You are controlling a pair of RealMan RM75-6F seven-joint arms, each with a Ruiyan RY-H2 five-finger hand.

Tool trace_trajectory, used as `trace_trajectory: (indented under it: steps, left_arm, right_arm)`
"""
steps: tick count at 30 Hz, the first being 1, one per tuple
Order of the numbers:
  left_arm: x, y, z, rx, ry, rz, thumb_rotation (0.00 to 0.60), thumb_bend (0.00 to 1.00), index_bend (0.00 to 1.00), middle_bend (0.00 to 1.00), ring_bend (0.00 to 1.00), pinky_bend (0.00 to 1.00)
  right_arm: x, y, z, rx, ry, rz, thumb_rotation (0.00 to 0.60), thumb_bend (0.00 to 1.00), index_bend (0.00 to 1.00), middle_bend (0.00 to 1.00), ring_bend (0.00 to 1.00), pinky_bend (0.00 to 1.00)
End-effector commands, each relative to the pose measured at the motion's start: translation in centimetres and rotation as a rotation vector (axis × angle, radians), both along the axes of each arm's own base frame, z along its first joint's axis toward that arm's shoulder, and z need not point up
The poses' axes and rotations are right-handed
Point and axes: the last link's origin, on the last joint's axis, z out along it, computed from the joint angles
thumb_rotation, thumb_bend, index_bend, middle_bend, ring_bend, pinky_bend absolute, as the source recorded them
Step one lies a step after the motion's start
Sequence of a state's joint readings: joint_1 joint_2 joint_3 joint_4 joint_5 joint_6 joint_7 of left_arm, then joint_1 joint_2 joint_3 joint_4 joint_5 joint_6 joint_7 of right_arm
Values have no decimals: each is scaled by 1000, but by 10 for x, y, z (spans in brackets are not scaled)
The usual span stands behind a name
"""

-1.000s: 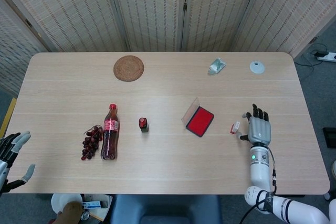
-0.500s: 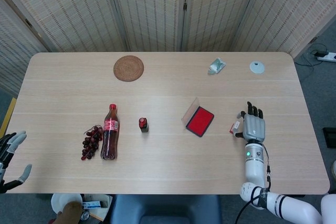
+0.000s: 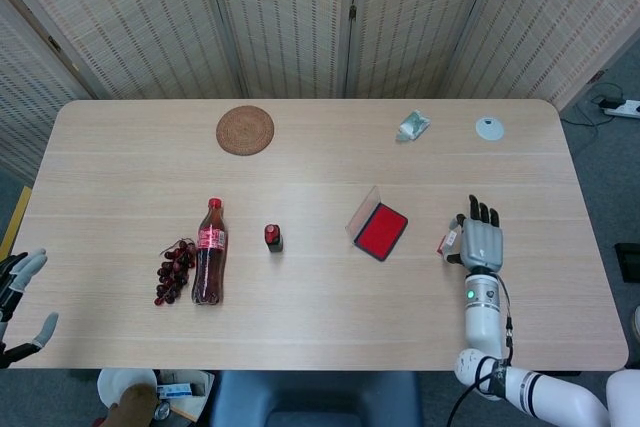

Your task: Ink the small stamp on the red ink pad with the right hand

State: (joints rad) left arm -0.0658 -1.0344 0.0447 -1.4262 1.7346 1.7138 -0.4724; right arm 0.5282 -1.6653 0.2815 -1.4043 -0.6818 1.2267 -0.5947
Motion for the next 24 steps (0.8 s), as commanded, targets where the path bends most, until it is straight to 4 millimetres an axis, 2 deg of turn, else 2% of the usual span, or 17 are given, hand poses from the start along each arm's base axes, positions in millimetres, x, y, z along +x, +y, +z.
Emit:
trace_trajectory:
  steps: [1, 14, 24]
  left_arm:
    - [1, -1, 0, 2, 1, -1, 600, 427, 0, 0, 0, 0]
    - [1, -3, 1, 6, -1, -5, 600, 427, 0, 0, 0, 0]
    - [2, -4, 1, 6, -3, -16, 600, 427, 0, 0, 0, 0]
  right_arm:
    - [-1, 0, 0, 0, -2, -1, 600, 230, 406, 24, 0, 0]
    - [-5, 1, -4, -2, -15, -4, 600, 231, 413, 32, 0, 0]
    - [-5, -1, -6, -12, -19, -5, 600, 231, 516, 53, 0, 0]
